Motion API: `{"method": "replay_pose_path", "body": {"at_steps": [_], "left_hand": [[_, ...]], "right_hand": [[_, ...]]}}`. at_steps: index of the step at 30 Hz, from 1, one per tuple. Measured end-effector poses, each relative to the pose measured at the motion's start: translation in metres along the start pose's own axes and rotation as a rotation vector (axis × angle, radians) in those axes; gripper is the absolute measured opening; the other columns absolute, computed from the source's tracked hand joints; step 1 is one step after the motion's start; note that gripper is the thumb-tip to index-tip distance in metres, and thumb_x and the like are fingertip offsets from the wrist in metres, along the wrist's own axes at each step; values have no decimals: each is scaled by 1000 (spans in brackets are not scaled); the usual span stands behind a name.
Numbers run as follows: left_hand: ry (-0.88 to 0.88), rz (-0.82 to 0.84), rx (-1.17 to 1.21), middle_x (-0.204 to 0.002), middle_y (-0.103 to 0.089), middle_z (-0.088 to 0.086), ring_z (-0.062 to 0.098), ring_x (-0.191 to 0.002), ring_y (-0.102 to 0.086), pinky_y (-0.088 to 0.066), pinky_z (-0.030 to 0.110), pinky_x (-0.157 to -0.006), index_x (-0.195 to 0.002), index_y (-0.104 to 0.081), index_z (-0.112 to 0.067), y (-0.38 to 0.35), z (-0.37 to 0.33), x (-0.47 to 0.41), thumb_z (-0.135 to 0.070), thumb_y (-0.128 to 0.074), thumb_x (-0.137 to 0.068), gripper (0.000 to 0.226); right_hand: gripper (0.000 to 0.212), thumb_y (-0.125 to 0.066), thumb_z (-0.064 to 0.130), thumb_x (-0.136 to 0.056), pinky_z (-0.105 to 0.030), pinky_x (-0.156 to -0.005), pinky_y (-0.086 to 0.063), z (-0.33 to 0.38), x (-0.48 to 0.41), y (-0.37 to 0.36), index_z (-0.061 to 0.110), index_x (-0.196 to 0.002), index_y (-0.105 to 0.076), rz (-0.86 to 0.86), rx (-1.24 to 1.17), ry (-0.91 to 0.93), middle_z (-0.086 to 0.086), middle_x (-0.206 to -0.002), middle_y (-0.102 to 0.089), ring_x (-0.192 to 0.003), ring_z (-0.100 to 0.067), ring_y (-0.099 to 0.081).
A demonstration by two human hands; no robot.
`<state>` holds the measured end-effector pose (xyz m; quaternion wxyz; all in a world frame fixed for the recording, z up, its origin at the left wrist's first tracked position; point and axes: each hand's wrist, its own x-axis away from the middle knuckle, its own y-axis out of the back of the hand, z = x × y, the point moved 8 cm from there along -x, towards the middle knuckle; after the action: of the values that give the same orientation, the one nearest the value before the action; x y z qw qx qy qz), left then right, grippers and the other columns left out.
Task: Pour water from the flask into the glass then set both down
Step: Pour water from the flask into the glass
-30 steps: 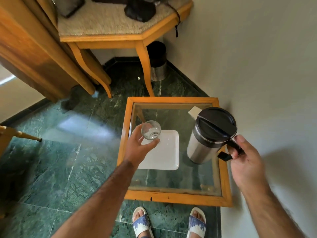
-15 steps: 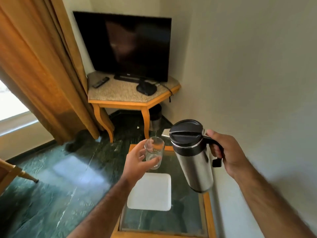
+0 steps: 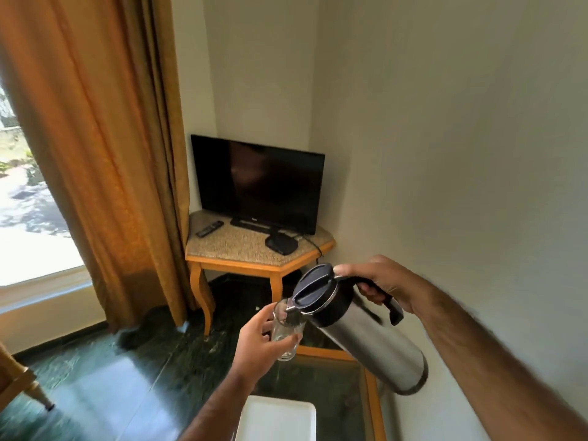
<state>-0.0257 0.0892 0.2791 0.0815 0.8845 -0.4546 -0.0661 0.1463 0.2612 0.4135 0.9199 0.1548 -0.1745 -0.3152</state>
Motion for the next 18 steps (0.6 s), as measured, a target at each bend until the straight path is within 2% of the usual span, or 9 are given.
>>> {"method": "replay_pose_path", "body": {"at_steps": [2, 6, 8, 11, 13, 15, 18], "left_hand": [[15, -9, 0, -119, -74, -17, 13, -120, -65, -54, 52, -107, -125, -66, -44, 7, -5, 3, -26, -92, -74, 60], [29, -9, 2, -112, -77, -22, 11, -118, -66, -58, 45, -100, -123, -66, -47, 13, -11, 9, -33, -92, -68, 62], [20, -9, 0, -113, -74, -30, 12, -117, -68, -58, 41, -98, -124, -67, -46, 15, -16, 13, -37, -92, -66, 64], [10, 0, -10, -113, -74, -30, 14, -112, -72, -62, 46, -97, -123, -70, -39, 16, -18, 15, -36, -93, -67, 61], [17, -9, 3, -111, -75, -29, 12, -112, -71, -63, 37, -92, -124, -69, -40, 17, -18, 16, -31, -94, -69, 62], [6, -13, 17, -110, -75, -32, 7, -109, -72, -62, 22, -76, -123, -68, -44, 18, -21, 18, -27, -94, -70, 62], [-8, -16, 12, -109, -78, -27, 7, -105, -75, -63, 20, -72, -124, -69, -43, 18, -24, 19, -25, -94, -72, 61]], "right_hand": [[53, -81, 62, -75, -22, -47, -36, 16, -1, -3, 24, -46, -57, 54, 52, -28, 4, -50, -49, -44, -10, -40], [52, -82, 59, -79, -21, -46, -39, 39, -3, -3, 25, -43, -64, 119, 112, -64, 7, -48, -52, -42, -8, -44], [52, -83, 58, -78, -20, -46, -40, 52, -3, -4, 25, -43, -64, 137, 136, -84, 8, -48, -52, -41, -8, -45], [53, -84, 59, -77, -19, -46, -39, 70, -3, -8, 25, -43, -63, 168, 187, -120, 8, -48, -52, -41, -9, -44], [51, -84, 60, -76, -21, -47, -38, 77, -3, -13, 25, -46, -63, 200, 232, -147, 7, -51, -52, -42, -10, -43], [49, -85, 60, -74, -23, -48, -37, 83, -4, -16, 24, -49, -63, 217, 272, -171, 5, -53, -52, -43, -10, -43], [50, -85, 58, -75, -23, -46, -37, 91, -8, -20, 24, -45, -64, 225, 323, -178, 6, -51, -52, -41, -10, -43]]}}
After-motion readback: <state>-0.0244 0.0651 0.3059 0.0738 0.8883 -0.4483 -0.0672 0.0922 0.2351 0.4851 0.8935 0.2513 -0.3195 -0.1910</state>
